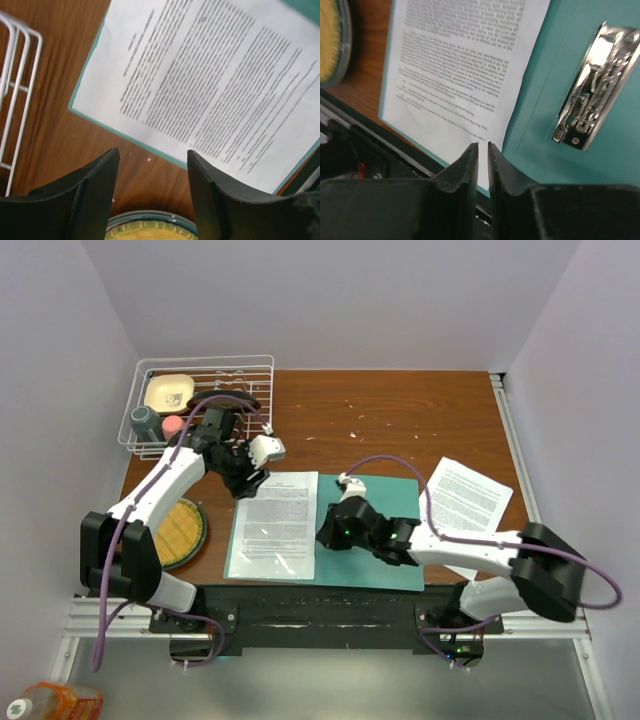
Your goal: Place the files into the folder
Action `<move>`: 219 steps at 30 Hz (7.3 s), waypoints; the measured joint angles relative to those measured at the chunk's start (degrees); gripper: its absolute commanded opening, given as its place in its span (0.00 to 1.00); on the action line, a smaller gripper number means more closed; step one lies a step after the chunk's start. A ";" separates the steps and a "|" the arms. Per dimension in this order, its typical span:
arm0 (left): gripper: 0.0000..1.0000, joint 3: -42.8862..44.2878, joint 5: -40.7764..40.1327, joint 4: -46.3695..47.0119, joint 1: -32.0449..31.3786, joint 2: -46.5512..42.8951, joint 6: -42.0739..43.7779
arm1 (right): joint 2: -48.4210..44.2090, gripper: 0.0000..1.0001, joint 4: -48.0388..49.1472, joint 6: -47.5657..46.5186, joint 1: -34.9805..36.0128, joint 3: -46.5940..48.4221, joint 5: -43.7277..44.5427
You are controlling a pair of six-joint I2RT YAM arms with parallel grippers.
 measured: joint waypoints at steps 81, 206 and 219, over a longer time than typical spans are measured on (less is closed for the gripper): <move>0.41 8.74 2.95 16.13 -28.41 26.97 -28.87 | 5.73 0.00 26.08 1.68 -19.39 -16.50 -6.05; 0.21 18.16 -6.27 13.22 -29.24 33.14 -39.47 | 12.28 0.00 30.75 10.40 -15.91 -14.62 9.03; 0.21 18.16 -3.34 12.81 -30.88 33.14 -38.80 | 6.08 0.00 23.54 10.58 -16.15 -15.80 9.29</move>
